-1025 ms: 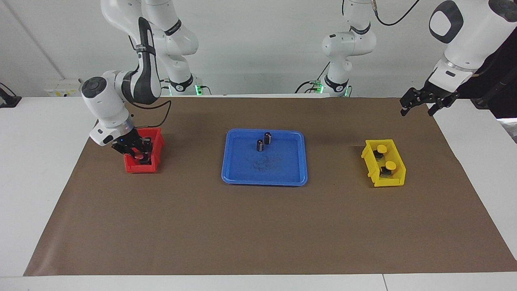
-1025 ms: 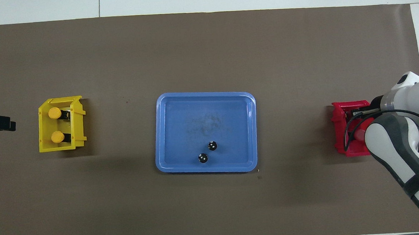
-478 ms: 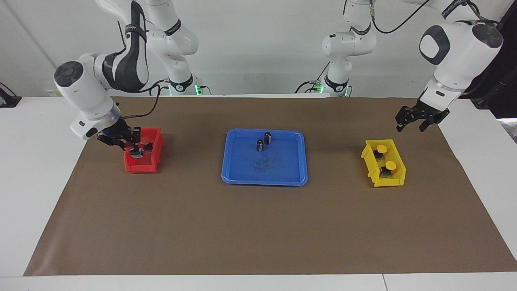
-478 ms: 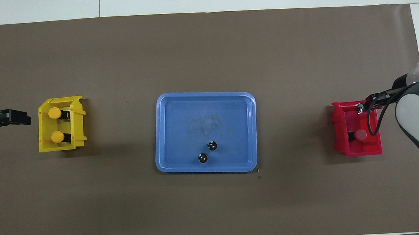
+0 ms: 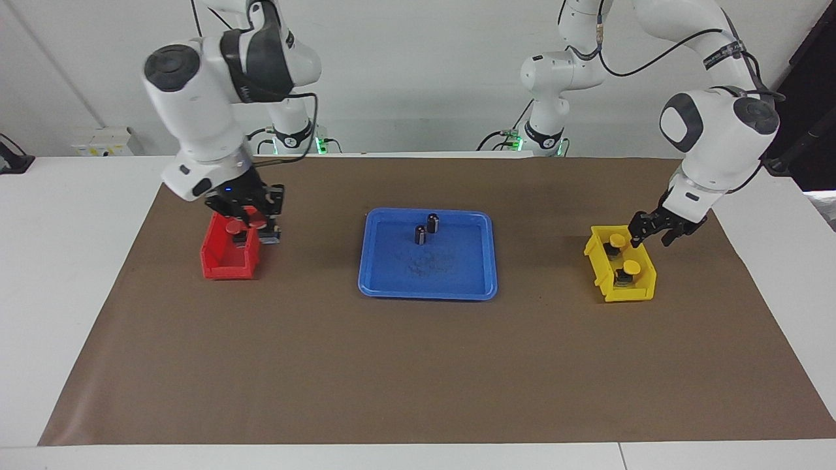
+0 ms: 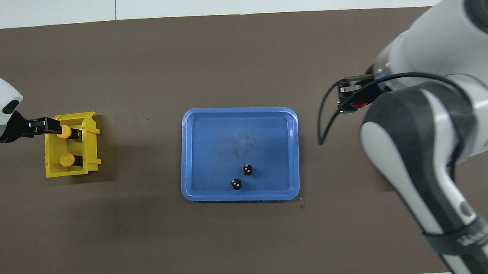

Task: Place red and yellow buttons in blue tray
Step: 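Put the red button in the tray while the left gripper grasps yellow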

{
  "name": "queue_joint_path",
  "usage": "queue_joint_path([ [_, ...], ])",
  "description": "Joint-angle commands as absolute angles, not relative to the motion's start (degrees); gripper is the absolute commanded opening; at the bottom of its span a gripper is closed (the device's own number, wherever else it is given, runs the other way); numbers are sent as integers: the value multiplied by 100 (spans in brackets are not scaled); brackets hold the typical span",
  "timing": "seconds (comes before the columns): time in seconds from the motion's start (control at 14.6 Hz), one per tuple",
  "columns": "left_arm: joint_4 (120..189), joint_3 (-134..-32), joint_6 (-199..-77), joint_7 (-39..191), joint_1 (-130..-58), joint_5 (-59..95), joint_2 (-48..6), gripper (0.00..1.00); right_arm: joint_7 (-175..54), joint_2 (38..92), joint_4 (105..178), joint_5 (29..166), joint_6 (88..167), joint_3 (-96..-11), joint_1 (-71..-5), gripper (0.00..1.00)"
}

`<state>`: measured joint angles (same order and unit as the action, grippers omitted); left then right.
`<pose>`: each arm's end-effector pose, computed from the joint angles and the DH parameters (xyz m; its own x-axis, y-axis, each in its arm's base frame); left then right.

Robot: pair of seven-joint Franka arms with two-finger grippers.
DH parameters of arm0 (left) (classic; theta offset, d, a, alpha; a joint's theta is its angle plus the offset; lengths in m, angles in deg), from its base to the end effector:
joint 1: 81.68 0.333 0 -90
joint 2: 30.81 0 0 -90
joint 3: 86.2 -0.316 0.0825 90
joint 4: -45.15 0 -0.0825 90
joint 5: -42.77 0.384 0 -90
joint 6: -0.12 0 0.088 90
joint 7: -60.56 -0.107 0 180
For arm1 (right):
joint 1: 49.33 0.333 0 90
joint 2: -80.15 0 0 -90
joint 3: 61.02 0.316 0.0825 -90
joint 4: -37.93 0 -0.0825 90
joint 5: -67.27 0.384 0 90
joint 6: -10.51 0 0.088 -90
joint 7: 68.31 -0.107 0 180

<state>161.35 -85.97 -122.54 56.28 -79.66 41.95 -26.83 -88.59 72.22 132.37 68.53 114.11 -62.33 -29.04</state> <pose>0.5699 0.0172 0.4177 0.9984 -0.0357 0.0440 -0.0362 -0.9993 0.0094 0.5744 0.2003 0.5279 0.9995 -0.0275 0.0138 -0.0272 -0.9993 -0.0246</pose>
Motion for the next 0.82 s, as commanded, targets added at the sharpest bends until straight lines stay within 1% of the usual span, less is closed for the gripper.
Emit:
queue_joint_path([
  [0.0,16458,-8611,-12800,5696,-7984,4119,-2650,76,-10070,6532,13004,6921,12087,-6277,-2158,15],
  [0.14,16538,-8611,-12933,5696,-7984,4119,-2606,76,-10757,6206,13022,6877,12423,-6277,-1693,15],
  [0.27,16547,-8611,-13021,5765,-7992,4119,-2510,76,-11093,5968,13118,6859,12705,-6277,-1436,16],
  [0.55,16556,-8602,-13074,5784,-8001,4119,-2465,76,-11155,5854,13496,6780,13092,-6277,-1217,16],
  [0.75,16565,-8602,-13110,5792,-8062,4110,-2457,76,-11156,5827,13671,6630,13267,-6277,-1198,17],
])
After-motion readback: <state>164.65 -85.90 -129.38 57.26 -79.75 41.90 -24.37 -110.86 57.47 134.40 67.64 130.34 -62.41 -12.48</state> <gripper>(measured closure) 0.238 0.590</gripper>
